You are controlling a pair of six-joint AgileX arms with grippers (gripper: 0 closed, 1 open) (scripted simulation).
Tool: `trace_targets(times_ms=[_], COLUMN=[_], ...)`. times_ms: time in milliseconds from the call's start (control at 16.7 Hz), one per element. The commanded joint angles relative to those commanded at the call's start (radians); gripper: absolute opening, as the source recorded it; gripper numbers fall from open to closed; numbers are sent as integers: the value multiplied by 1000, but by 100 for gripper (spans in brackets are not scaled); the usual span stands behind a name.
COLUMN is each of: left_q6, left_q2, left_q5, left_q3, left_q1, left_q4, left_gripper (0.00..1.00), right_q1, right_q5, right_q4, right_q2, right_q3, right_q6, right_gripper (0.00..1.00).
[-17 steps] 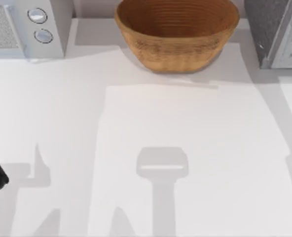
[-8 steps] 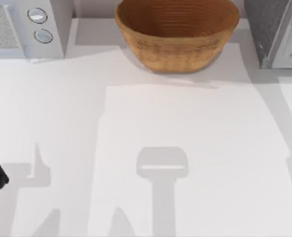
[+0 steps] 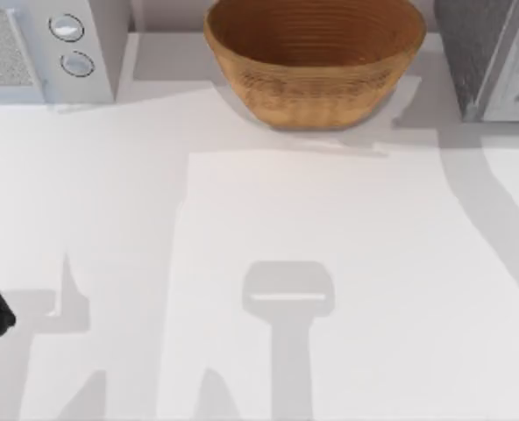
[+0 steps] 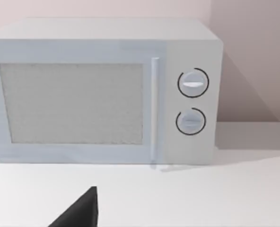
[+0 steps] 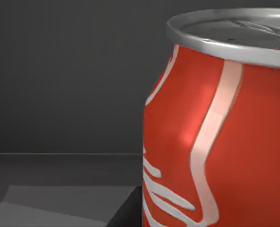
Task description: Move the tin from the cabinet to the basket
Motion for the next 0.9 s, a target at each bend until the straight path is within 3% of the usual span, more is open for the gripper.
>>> trace_targets(times_ms=[540,900], left_q6=[0,0], left_q2=[0,0], left_q5=[0,0], left_q3=[0,0], left_q1=[0,0], left_q4=[0,0], left_gripper=[100,100], right_q1=[23,-41], right_q5=[22,-48], right_q4=[-33,96], right_q2=[-69,-294], right_q3=[-38,-385], right_q6=[1,0], right_gripper=[0,0])
